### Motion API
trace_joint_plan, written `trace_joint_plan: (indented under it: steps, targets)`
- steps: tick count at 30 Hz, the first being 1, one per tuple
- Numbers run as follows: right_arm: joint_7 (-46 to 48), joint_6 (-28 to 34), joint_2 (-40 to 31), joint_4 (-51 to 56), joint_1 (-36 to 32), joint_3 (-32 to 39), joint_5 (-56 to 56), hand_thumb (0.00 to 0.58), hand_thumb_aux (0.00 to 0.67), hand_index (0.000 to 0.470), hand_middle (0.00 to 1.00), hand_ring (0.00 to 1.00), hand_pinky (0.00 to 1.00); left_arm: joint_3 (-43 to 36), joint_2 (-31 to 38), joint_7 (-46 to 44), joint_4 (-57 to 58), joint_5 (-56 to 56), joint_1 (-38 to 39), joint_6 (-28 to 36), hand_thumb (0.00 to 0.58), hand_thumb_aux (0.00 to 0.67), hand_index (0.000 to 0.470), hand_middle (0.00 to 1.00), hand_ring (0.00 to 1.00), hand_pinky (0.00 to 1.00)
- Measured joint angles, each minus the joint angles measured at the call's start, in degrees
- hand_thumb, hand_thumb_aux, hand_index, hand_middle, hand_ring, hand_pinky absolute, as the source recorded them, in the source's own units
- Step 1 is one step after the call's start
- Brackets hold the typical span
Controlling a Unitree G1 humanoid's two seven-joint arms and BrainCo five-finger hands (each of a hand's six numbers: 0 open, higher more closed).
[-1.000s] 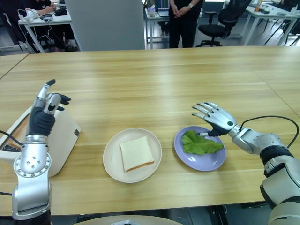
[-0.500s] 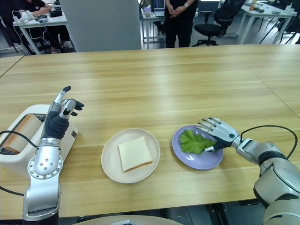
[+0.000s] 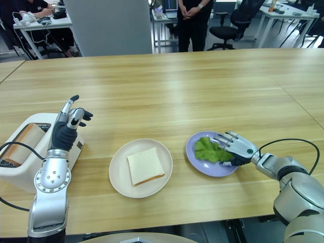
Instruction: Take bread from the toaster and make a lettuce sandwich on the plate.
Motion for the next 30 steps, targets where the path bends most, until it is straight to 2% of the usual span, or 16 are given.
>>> trace_joint_plan:
  steps: [17,30]
  targets:
    - [-0.4,-1.3,0.1,0.0,-0.2,0.0,1.1,0.58,0.67,0.46,0.02,0.02,0.02,0.0,0.0,0.4,3.6,-0.2,0.1,-2.3,0.0,0.0,0.0,0.45,0.45,0.45]
    - [-2.6,-4.6,-2.5,-5.2,-6.7,-4.2,3.8,0.58,0.67,0.46,0.01,0.01,0.01,-0.1,-0.1,0.8,5.5,-0.7,0.0,-3.8,0.0,0.0,0.0,0.45,0.45,0.45]
